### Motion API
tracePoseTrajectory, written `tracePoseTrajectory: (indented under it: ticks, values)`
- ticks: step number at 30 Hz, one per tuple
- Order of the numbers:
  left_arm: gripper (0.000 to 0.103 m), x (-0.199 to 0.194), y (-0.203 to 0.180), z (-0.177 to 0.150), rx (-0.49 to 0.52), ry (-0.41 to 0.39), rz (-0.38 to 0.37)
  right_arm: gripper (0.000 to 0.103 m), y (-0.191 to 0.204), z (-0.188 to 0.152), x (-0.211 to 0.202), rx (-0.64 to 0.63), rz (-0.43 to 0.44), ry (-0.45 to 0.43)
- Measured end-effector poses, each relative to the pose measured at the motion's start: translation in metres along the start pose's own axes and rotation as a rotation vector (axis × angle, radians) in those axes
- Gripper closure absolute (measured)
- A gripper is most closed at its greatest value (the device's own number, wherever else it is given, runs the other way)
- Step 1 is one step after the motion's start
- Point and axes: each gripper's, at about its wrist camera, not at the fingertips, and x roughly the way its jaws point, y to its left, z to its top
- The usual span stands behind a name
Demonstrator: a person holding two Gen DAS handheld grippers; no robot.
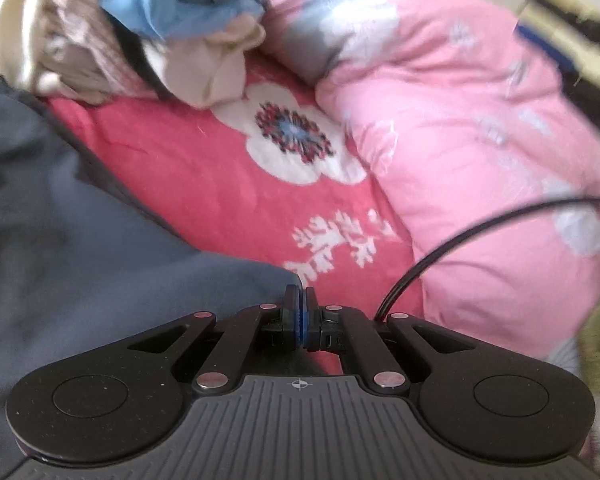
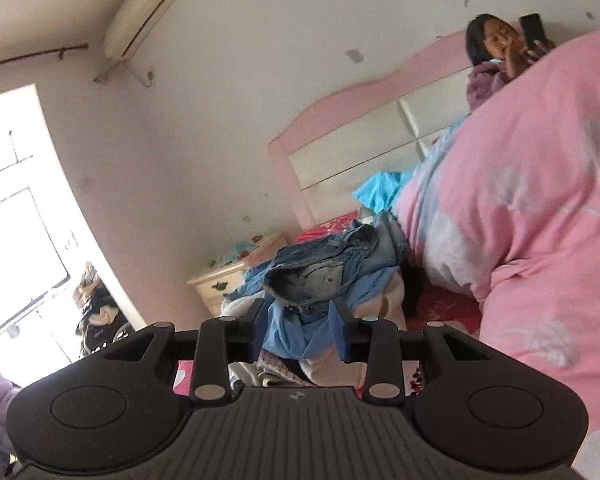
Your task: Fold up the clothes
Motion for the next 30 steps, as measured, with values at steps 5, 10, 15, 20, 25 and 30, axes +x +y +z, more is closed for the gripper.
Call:
tracePoseTrajectory:
  ticks: [5, 10, 15, 20, 25, 30]
  values:
    - [0.091, 0.039, 0.001, -0.011, -0.031, 0.129, -0.006, 0.065, -0.002, -0.007, 0.005, -0.019, -0.011, 0.04]
    - [0.069, 0.035, 0.011, -0.014, -0.105, 0.132, -0.087, 0.065, -0.015, -0.007, 0.005, 0.041, -0.005, 0.047]
    - [0.068, 0.007, 0.023, -0.011, -0.179, 0.079, -0.138, 0.065, -0.024, 0.005, -0.005, 0.09, 0.012, -0.008]
    - [0.062, -0.042, 0.036, -0.023, -0.241, -0.019, -0.154, 0.065, -0.017, 0.019, -0.017, 0.047, -0.012, -0.074]
    - [0.061, -0.09, 0.05, -0.035, -0.304, -0.118, -0.169, 0.065, 0.002, 0.034, -0.035, 0.014, 0.002, -0.129]
    - [0.061, -0.138, 0.063, -0.047, -0.366, -0.217, -0.184, 0.065, 0.037, 0.043, -0.059, -0.023, 0.019, -0.155]
